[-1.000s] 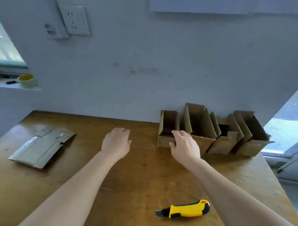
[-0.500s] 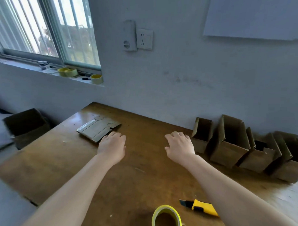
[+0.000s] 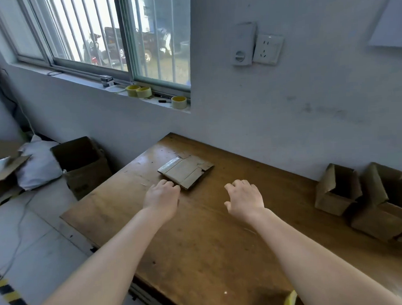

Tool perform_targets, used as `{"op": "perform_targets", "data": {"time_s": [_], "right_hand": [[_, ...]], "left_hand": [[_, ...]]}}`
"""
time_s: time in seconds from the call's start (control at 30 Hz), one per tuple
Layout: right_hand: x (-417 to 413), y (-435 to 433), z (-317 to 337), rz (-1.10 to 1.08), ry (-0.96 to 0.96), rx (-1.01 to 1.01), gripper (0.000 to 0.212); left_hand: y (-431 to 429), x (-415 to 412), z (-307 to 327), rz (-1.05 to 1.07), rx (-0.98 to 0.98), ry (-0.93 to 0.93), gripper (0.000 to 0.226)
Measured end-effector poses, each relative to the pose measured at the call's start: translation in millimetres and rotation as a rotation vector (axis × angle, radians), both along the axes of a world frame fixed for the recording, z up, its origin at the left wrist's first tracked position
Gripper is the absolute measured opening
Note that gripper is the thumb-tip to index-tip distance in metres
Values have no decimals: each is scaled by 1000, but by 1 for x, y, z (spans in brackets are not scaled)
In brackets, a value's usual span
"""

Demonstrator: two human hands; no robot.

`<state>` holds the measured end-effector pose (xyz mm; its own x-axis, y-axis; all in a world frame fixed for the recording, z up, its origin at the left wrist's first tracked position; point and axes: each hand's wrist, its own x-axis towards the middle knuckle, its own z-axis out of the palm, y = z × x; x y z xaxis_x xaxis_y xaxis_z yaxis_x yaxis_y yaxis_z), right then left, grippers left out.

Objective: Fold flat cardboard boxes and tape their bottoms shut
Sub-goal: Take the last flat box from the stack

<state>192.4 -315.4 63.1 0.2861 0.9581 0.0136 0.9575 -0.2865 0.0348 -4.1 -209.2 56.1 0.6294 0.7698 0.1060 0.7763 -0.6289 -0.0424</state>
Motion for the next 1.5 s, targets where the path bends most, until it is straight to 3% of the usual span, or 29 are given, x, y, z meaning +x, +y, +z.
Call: {"op": "perform_targets", "data": {"time_s": [0.27,0.83,0.97,1.17,1.33,1.5], "right_hand": [[-37,57,-20,-35,35,-70,39],[-19,169,-88,-103,163,-187,37],[-22,189,-109,-209,281,-195,37],[-28,214,-132,-389,422,-133,55],[-34,226,-138,-532,519,-42,54],[-38,215,-134,-709,666,179,47]], "left_hand": [[57,-28,-27,-26,-60,44,22],[173,6,-100,45,-268,108,25],[206,19,-114,61,-350,36,45],[250,38,-130,125,-538,-64,59],[265,49,-137,195,-619,-224,41],[257,51,-139,443,-952,-496,31]]}}
